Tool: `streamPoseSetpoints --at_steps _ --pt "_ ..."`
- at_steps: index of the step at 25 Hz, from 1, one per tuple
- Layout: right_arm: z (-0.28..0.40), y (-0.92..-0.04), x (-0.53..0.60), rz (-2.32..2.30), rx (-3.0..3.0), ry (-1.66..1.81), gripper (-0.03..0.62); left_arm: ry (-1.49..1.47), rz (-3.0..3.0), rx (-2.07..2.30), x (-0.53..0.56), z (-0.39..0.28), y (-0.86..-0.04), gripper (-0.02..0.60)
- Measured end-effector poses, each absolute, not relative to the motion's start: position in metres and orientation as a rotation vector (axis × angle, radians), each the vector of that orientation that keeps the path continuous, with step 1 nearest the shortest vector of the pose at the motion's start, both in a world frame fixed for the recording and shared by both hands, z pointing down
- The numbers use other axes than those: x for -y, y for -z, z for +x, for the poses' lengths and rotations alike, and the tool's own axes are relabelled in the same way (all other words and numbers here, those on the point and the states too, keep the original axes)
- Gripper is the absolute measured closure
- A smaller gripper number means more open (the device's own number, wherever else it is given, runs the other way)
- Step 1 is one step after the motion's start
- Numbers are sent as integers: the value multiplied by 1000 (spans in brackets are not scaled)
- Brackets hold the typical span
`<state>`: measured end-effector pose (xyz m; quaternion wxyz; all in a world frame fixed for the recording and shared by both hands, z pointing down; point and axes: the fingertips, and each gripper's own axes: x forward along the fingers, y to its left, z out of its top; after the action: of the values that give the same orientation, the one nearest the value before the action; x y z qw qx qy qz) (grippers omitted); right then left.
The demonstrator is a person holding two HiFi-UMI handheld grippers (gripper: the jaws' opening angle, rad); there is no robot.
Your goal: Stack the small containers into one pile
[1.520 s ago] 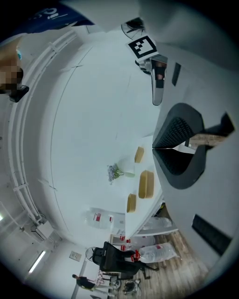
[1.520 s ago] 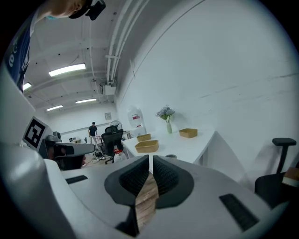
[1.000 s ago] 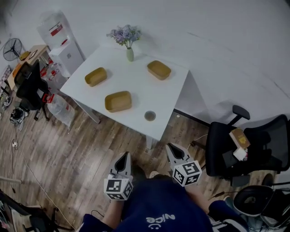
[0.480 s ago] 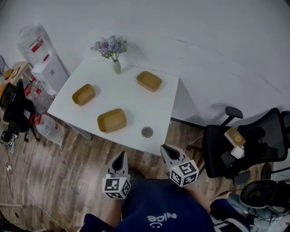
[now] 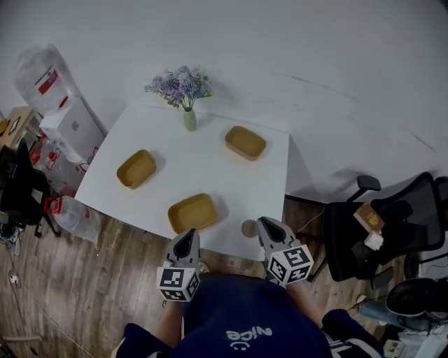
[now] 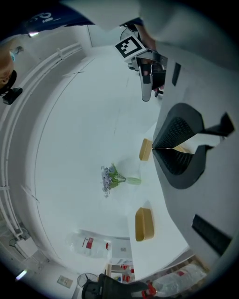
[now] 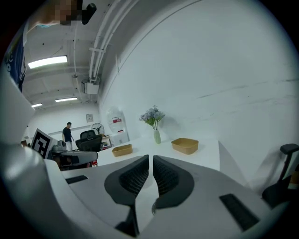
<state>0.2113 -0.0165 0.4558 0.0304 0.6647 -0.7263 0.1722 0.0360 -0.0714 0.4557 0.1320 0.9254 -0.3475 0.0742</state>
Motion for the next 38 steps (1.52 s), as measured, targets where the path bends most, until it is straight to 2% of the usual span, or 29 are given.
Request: streamPoseSetpoints --at_steps 12,19,23,27,38 --pt "212 -446 106 2322 2150 -613 537 -217 2683 889 154 -28 -445 561" --pt "221 -431 148 2300 2067 -463 536 -158 2629 914 184 -45 -444 561" --pt "240 -424 170 2242 2024 -435 534 -175 2607 926 184 -47 -448 561" --pt "251 -417 198 2151 2067 -438 443 -200 2552 993 191 -52 -457 561" --pt "270 -416 263 1732 2166 -426 442 -186 2512 1071 191 -28 -445 561"
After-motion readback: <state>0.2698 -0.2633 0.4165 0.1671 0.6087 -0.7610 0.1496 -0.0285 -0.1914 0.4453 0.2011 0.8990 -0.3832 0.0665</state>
